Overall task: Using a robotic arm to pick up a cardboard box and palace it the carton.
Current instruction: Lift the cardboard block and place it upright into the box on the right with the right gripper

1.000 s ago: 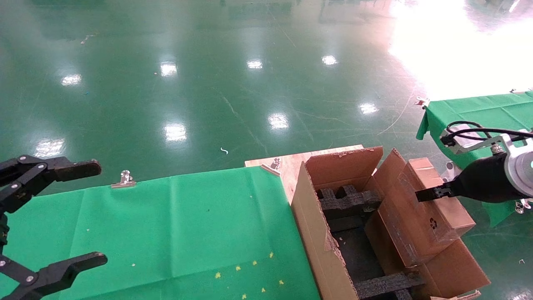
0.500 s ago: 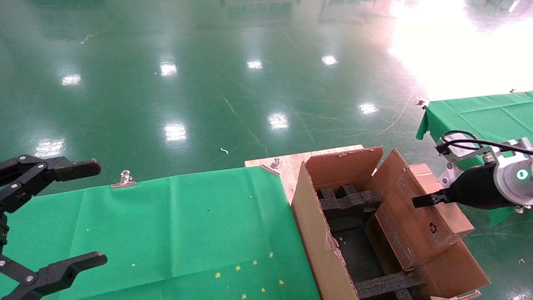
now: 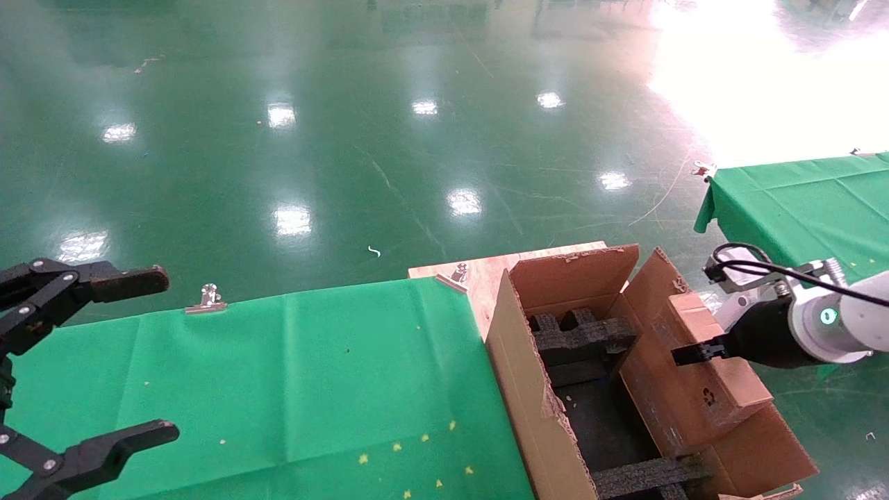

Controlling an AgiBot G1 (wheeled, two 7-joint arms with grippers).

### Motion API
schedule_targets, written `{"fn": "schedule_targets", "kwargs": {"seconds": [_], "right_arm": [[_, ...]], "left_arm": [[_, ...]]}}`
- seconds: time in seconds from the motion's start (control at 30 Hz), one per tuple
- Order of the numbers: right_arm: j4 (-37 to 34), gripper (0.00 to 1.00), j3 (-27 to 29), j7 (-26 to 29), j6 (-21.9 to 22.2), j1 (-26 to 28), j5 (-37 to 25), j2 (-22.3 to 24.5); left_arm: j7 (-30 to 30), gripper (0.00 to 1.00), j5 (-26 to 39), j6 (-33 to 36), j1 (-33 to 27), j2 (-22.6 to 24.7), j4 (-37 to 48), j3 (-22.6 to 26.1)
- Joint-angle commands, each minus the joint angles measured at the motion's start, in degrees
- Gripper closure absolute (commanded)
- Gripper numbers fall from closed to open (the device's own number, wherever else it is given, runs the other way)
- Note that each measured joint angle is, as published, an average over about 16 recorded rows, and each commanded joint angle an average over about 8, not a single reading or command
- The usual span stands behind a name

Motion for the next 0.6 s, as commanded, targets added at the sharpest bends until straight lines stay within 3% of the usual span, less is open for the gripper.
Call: {"fn": "schedule_targets", "kwargs": {"seconds": [0.03, 0.6], "right_arm": [[-0.10, 1.00, -0.41, 0.80, 0.80, -0.87, -0.57, -0.31], [-1.83, 1.00, -2.73, 6.32, 3.90, -6.08, -3.87, -4.00]], "left_arm": [[0.00, 0.00, 0.00, 0.00, 0.00, 0.00, 0.00, 0.00], [0.01, 0.00, -0.01, -0.01, 0.00, -0.01, 0.00, 0.02]]}}
